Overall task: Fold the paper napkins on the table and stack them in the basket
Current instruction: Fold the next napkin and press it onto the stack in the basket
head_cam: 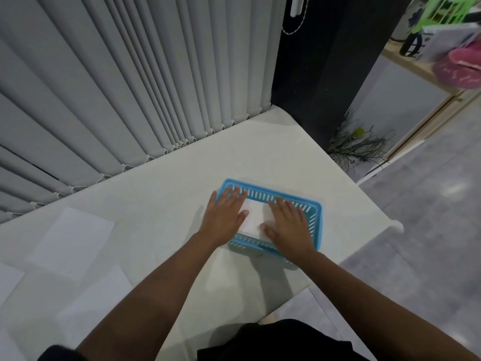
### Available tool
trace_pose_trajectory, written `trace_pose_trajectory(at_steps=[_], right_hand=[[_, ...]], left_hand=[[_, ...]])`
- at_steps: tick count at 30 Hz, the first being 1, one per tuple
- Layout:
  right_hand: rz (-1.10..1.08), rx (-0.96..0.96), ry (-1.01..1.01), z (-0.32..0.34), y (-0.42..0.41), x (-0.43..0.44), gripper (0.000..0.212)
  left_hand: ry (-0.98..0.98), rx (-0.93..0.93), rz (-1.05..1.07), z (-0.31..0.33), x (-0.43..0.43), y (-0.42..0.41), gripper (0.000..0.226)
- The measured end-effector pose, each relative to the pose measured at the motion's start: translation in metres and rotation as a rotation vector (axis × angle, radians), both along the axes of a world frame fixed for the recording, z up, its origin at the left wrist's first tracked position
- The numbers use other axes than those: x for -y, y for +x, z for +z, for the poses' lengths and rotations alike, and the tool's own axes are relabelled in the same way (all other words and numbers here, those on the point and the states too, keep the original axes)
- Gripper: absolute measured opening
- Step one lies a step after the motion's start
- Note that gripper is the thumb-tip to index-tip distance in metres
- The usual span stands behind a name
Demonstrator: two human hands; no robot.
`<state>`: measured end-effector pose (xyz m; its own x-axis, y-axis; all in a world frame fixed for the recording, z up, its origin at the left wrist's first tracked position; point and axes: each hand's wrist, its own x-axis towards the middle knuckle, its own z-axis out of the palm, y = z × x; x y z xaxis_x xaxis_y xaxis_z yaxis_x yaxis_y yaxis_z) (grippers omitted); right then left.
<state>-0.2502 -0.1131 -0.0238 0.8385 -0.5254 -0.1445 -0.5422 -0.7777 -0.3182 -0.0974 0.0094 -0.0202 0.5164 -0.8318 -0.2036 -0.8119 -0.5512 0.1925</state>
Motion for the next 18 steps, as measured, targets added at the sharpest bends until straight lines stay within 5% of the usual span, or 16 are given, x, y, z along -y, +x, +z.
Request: trace_pose_trajectory(at_steps=[3,18], right_hand=[[0.109,-0.145,-0.050,-0.015,0.001,-0.005,0.088],[0.027,-0.176,-0.037,-0.028,-0.012,0.001,0.098]], left_hand=[[0.081,0.013,-0.091,-0.013,0.001,0.003,0.084],[0.170,0.051,-0.111,-0.019,-0.007,0.017,0.100]])
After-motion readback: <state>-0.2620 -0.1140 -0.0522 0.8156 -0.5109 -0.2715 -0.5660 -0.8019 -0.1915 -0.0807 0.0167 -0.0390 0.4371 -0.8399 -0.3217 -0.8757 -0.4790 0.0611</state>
